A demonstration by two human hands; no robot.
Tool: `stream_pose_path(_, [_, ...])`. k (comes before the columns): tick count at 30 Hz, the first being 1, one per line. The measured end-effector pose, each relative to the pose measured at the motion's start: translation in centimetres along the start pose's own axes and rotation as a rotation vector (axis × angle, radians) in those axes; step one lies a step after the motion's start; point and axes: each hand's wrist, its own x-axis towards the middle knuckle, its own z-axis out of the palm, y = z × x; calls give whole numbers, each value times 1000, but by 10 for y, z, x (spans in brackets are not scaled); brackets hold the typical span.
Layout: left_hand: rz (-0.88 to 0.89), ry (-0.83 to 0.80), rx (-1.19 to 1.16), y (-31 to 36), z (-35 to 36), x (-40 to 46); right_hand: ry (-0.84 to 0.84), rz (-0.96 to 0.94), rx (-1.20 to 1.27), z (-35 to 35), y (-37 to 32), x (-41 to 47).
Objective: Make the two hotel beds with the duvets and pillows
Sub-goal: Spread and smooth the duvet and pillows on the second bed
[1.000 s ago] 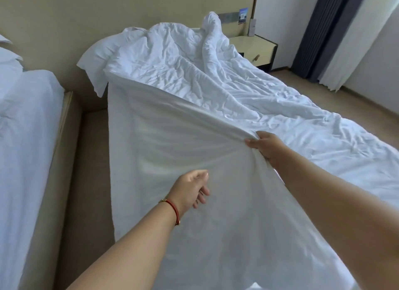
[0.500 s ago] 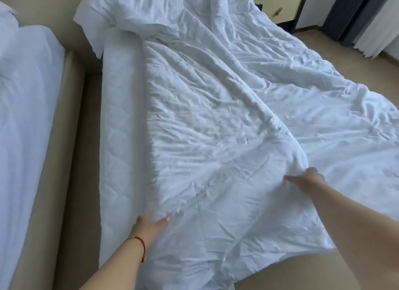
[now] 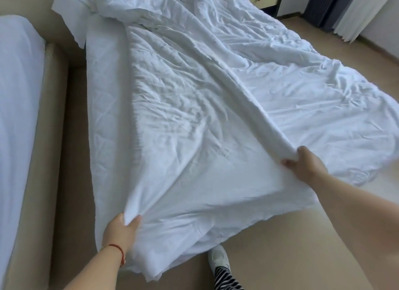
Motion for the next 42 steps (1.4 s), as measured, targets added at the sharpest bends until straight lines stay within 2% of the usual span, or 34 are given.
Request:
stream_pose_path(3, [28,21,221,4,4,-5,99,22,-232,-3,0,-20])
stream_pose_path(5, [109,76,306,21,10,-17,118,54,-380,3,-7,-38])
stream_pose_path(6, [224,123,350,32,14,-25,118,17,-408,8,-10,-46])
stream_pose_path(8, [603,186,481,48,30,-40,79,-166,-377,22,-13,-63])
stream_pose_path(9, [748,163,550,52,41,-50,39,-267,-333,29,-13,-71])
stream_pose_path(11, [859,76,678,49,65,-65,-52,-395,-295,43,-11,-81])
stream_pose_path(13, [827,-37,771,41,83,-71,-20,-365,-244,54,-3,-82])
stream_pose_path(16, [798,-68,859,31,97,-60,137,7,-14,50,12,-66])
stream_pose_path(19, [837,-88,922,37,93,-58,50,268,105,45,34,-37])
stream_pose_path(21, [858,-107,854,46,92,-51,-35,266,253,50,38,-24])
stream_pose_path(24, [792,-243,682,56,84,-33,23,109,276,46,35,-19])
stream_pose_path(27, [702,-455,654,73,60,-23,112,58,161,19,42,-20])
stream_pose_path(31, [613,-725,682,96,43,-23,115,125,-88,5,51,-20])
stream_pose_path(33, [519,-818,620,100,44,-28,147,161,-250,7,40,-21])
stream_pose_path(34, [503,-778,514,102,47,-31,178,158,-342,10,32,-23])
stream_pose_path(36, [571,-531,294,105,57,-34,225,57,-423,18,10,-26])
stream_pose_path(38, [715,-245,383,110,74,-30,183,-153,-401,31,-22,-28])
stream_pose_path(39, [745,-175,487,112,82,-29,125,-261,-401,40,-38,-31])
stream_pose_path(40, [734,-178,599,112,90,-30,41,-353,-423,50,-50,-36])
stream_pose_path(42, [676,-322,801,104,110,-28,-210,-433,-502,76,-58,-43])
